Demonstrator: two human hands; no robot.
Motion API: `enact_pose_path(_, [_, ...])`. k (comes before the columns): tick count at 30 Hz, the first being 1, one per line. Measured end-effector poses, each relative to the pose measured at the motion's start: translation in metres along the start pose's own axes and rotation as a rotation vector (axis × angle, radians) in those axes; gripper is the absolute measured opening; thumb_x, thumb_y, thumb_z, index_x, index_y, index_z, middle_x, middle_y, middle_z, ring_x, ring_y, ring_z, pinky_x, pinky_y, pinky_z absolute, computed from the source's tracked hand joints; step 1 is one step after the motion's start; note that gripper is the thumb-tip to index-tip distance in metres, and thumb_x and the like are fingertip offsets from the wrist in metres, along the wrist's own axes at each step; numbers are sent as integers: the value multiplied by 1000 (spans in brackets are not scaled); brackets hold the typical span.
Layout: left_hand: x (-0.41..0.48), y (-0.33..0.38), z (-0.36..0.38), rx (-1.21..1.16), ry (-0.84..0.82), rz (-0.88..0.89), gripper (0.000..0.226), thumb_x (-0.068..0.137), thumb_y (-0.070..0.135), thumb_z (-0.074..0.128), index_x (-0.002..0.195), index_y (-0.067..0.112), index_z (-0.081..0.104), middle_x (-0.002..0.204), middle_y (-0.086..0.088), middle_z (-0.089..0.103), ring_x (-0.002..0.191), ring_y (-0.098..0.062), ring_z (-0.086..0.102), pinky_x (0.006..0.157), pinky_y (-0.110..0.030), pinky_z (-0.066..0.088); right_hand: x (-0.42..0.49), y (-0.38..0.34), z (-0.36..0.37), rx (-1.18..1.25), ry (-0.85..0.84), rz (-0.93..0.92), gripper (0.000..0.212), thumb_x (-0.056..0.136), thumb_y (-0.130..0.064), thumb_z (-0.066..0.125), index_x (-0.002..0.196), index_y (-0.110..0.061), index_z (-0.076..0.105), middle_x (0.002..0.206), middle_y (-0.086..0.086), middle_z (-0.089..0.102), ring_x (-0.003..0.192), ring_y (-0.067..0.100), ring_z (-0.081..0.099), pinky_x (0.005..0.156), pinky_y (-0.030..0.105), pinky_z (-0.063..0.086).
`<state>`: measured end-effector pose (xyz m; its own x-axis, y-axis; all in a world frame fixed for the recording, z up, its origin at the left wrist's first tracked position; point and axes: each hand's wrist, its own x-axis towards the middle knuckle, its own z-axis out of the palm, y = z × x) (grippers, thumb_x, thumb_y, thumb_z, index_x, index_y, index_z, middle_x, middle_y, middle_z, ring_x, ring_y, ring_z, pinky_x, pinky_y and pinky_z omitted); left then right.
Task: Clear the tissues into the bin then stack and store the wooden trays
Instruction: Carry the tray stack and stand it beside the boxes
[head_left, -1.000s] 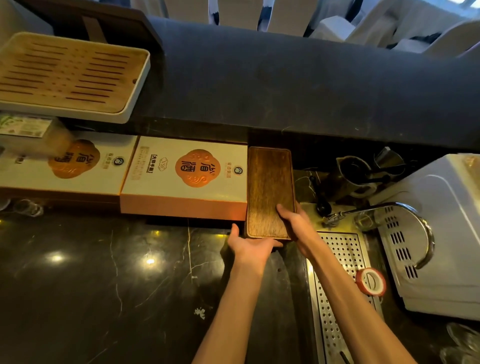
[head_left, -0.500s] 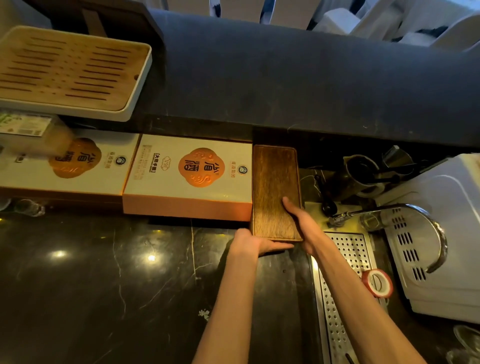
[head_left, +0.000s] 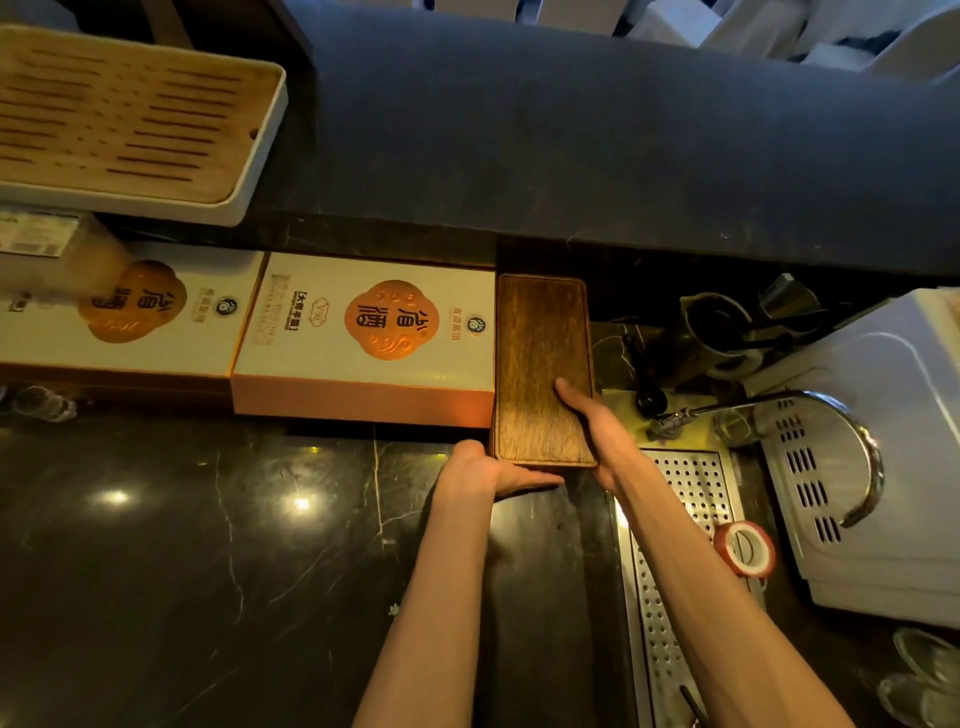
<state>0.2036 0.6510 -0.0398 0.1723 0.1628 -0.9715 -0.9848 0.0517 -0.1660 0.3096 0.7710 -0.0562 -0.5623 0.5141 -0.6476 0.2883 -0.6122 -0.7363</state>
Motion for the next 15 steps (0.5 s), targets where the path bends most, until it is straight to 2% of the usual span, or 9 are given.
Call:
enact_pose_path(1, [0,-2,-3,-99,-109,-56,59,96,38,43,141,2,41,147,-32,35,137,-56,23,115,-62,18,-2,-1,0,-33,-4,-1,65,86,-43,65,139,-12,43,124,13,65,108,28,67,86,39,56])
enact_pose_path(2, [-3,-6,-7,-24,-301,-58,56,99,34,30,144,1,36,151,-31,28,142,-53,12,116,-63,14,-5,-2,1,-76,-3,4,67,86,-47,62,140,-13,41,125,12,65,108,27,67,85,37,56])
enact_pose_path(3, [-5,-9,-12,-82,-295,-17,55,99,31,28,144,1,35,152,-30,27,143,-50,11,117,-60,16,-10,-4,1,-126,3,10,70,85,-53,59,140,-14,41,124,11,64,107,26,67,83,35,56])
enact_pose_path(5, [-5,-16,-19,-35,-355,144,48,97,34,35,135,5,46,139,-25,47,138,-45,31,114,-54,28,-17,-3,1,-215,35,4,76,80,-65,55,138,-17,43,124,8,65,106,23,67,81,31,57])
enact_pose_path(7, [-5,-24,-20,124,-301,443,38,96,42,42,120,16,57,119,-15,63,126,-36,50,110,-49,35,-21,3,3,-257,86,-35,79,78,-67,55,139,-17,45,125,8,65,107,22,66,88,34,55])
enact_pose_path(9, [-10,-32,-16,361,-270,669,43,96,45,47,130,19,52,122,-8,64,121,-26,56,107,-40,38,-23,10,7,-269,144,-84,74,81,-61,59,139,-17,45,125,7,65,106,19,66,89,32,54])
enact_pose_path(10, [-8,-34,-13,410,-276,702,48,95,44,48,136,19,47,129,-7,61,123,-23,54,104,-36,37,-24,13,10,-263,169,-104,70,82,-58,60,138,-18,47,123,5,66,105,17,66,84,29,54])
enact_pose_path(12, [-3,-35,-5,466,-258,730,52,97,43,47,143,19,39,139,-4,54,130,-23,48,109,-39,33,-23,15,12,-236,203,-123,66,82,-56,63,136,-19,50,118,2,68,102,15,67,80,26,54])
enact_pose_path(15, [7,-36,2,447,-180,772,48,99,40,41,144,21,38,141,-3,51,133,-25,44,109,-45,31,-17,17,9,-205,233,-117,65,80,-54,67,132,-17,53,112,2,71,100,18,69,88,34,56])
